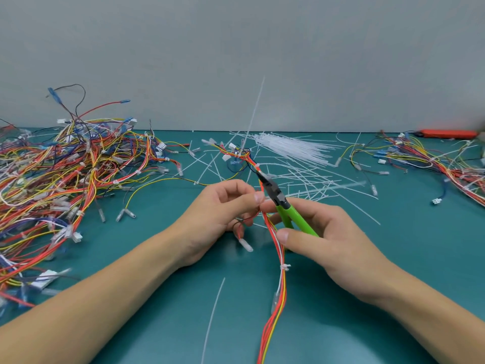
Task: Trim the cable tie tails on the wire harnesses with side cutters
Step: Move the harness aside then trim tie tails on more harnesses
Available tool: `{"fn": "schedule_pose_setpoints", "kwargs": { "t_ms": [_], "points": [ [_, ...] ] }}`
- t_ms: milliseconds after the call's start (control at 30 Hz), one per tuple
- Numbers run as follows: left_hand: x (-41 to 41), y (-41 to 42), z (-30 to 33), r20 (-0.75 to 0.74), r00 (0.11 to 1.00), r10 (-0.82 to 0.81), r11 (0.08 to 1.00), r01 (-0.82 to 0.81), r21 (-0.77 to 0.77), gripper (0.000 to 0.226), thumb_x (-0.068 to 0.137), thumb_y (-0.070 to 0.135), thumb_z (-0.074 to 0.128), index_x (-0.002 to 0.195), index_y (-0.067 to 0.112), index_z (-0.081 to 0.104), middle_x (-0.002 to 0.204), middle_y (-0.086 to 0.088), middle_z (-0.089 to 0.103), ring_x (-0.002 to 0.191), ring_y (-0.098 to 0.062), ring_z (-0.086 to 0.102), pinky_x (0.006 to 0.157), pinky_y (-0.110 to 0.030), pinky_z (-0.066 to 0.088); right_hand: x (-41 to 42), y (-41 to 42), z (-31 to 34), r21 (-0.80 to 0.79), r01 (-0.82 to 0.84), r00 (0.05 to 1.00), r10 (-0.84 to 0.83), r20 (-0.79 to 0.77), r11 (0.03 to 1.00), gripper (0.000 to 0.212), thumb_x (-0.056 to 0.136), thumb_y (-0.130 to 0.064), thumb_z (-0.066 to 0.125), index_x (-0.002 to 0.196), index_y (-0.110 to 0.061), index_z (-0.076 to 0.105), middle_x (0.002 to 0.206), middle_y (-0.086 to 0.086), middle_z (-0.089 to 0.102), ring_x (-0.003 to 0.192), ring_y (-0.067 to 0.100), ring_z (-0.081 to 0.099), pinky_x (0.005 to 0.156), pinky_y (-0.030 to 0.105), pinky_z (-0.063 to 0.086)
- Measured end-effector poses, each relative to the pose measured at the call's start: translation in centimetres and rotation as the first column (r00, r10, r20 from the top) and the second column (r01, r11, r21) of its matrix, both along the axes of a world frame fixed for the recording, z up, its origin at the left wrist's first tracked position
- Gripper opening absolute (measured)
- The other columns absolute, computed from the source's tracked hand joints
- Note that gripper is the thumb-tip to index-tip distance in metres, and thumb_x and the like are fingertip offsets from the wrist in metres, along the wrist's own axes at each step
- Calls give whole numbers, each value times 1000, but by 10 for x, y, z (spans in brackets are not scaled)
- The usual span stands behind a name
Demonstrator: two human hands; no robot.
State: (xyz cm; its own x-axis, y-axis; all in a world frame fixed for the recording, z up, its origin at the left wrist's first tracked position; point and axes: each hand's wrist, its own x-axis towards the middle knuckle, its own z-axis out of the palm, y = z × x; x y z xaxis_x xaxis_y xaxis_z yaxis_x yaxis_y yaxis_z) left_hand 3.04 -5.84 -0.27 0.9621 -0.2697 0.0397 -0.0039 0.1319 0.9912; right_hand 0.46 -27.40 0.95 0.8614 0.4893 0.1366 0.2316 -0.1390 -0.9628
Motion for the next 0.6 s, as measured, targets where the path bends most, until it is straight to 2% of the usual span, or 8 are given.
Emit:
{"fn": "schedule_pose_setpoints", "kwargs": {
  "t_ms": [67,100,200,333,433,500,600],
  "points": [
    [0,-1,0,16,1000,2,999,-2,33,27,77,39,78,81,15,68,69,-3,53,63,-14,51,50,-22,45,1,-1,0,-14,14,1000,-14,5,1000,34,89,-22,67,118,-40,74,118,-8,73,115,11,66,104,35,51],
    [0,0,0,20,1000,-5,999,4,39,25,80,38,78,80,15,69,68,-2,54,63,-14,51,51,-22,45,2,-1,0,-21,12,1000,-12,9,1000,34,89,-23,67,118,-40,74,118,-8,73,115,11,66,104,35,51],
    [0,0,0,32,999,-22,999,20,49,13,89,28,70,81,18,74,68,-2,53,62,-14,50,53,-23,45,1,-1,1,-24,-17,1000,17,4,1000,34,90,-23,67,119,-40,73,120,-9,73,118,10,65,101,24,52],
    [-1,1,-1,47,997,-55,997,53,51,18,92,27,65,89,17,79,75,-12,48,62,-14,47,55,-21,44,1,-1,0,-22,-11,1000,11,8,1000,35,89,-23,67,118,-42,73,124,-11,72,120,11,64,103,27,52],
    [0,3,-1,41,998,-52,999,51,6,16,92,26,69,96,15,79,85,-15,56,67,-12,50,58,-21,47,0,1,-1,-13,-3,1000,3,14,1000,35,89,-24,67,117,-44,72,124,-14,71,120,6,63,97,20,52],
    [0,3,-2,5,1000,-21,999,21,-48,14,87,26,74,96,18,80,90,-12,66,70,-11,59,61,-21,51,-1,2,-1,-4,10,1000,-10,6,1000,34,88,-26,67,115,-44,72,117,-18,72,112,4,64,87,16,53],
    [2,3,-3,-41,999,-1,993,-3,-121,18,83,30,80,99,21,80,97,-8,76,75,-14,69,66,-23,55,1,2,-1,-12,55,998,-55,12,998,27,87,-29,66,109,-44,72,95,-23,70,91,3,64,77,16,52]
  ]
}}
